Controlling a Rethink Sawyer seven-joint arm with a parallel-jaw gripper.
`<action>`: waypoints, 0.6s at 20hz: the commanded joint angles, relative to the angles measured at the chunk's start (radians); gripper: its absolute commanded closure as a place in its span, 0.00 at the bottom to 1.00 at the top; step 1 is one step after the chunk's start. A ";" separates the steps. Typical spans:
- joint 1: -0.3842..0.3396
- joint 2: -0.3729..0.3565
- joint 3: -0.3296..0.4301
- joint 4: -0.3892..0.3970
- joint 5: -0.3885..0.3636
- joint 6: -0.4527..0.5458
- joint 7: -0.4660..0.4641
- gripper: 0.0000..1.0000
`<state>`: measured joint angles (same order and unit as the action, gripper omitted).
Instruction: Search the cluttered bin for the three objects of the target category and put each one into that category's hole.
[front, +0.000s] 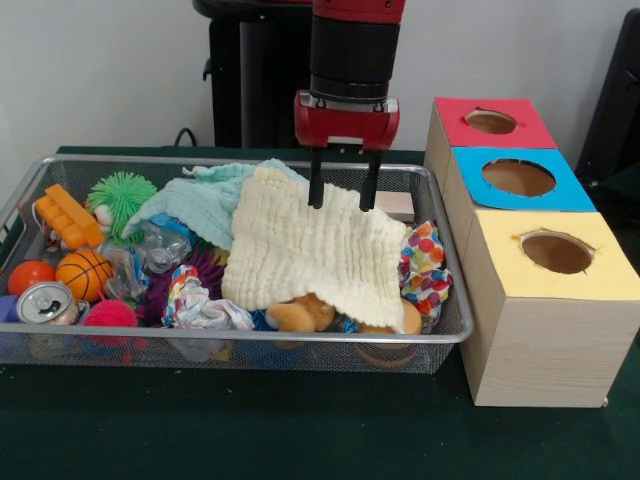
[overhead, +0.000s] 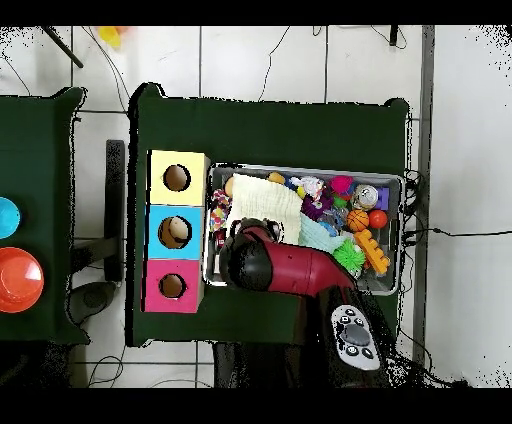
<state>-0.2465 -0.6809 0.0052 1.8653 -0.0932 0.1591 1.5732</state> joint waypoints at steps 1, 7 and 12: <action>-0.017 0.079 0.086 -0.125 -0.036 -0.095 0.102 0.00; -0.026 0.107 0.102 -0.152 -0.035 -0.097 0.097 0.00; -0.025 0.113 0.103 -0.160 -0.037 -0.104 0.100 0.00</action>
<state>-0.2470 -0.6136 0.0106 1.7938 -0.0932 0.1186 1.5734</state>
